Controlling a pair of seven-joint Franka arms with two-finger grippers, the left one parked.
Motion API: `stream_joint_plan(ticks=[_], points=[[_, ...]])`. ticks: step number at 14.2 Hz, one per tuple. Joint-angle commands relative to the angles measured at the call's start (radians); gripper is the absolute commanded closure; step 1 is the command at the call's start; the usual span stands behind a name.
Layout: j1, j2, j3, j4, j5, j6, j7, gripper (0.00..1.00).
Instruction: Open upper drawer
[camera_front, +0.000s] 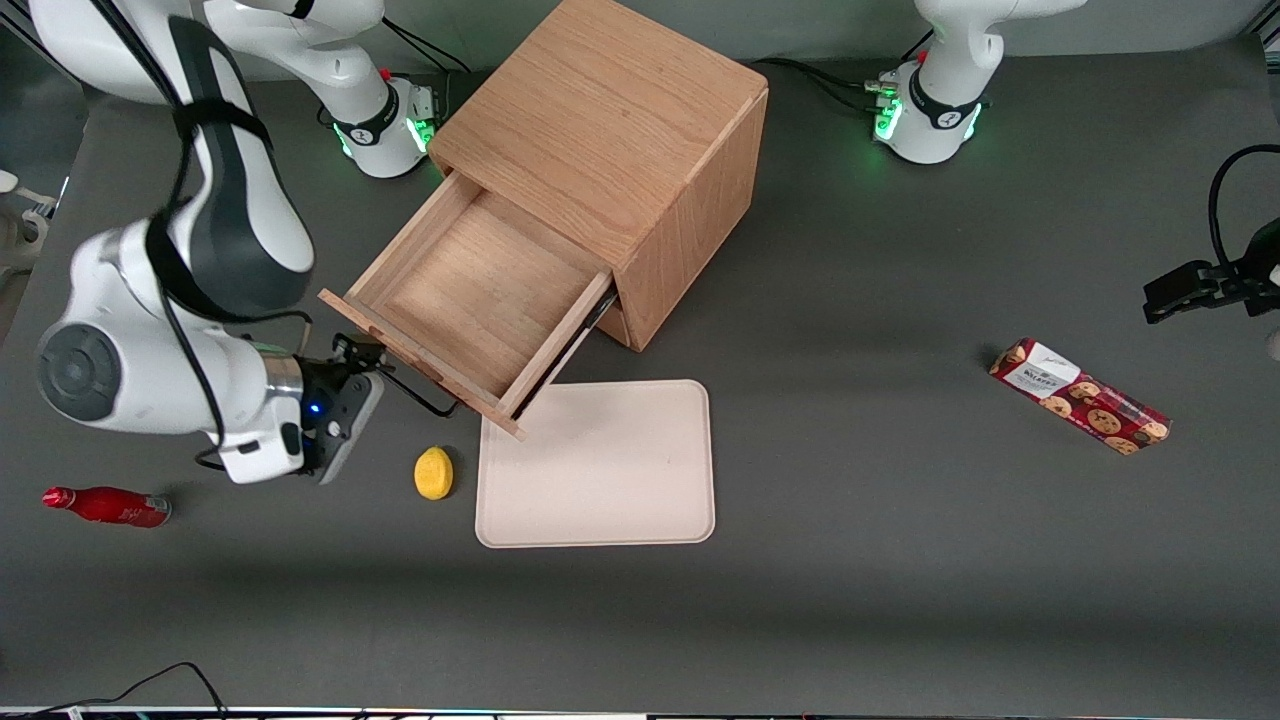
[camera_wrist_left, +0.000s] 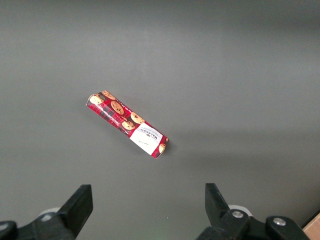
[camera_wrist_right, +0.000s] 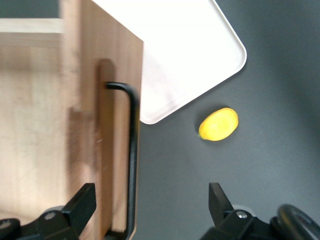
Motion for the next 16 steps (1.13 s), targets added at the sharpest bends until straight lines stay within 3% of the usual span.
stream_joint_plan(ticks=[1,4,10,13,16], points=[[-0.003,-0.106,-0.004,-0.018,-0.013,-0.085,0.001,0.0],[0.013,-0.172,-0.051,-0.068,-0.005,-0.116,0.1,0.0],[0.023,-0.398,-0.027,-0.236,-0.04,-0.125,0.897,0.0],[0.012,-0.454,-0.025,-0.3,-0.166,-0.107,0.928,0.0],[-0.061,-0.575,-0.046,-0.487,-0.18,0.052,0.76,0.0]])
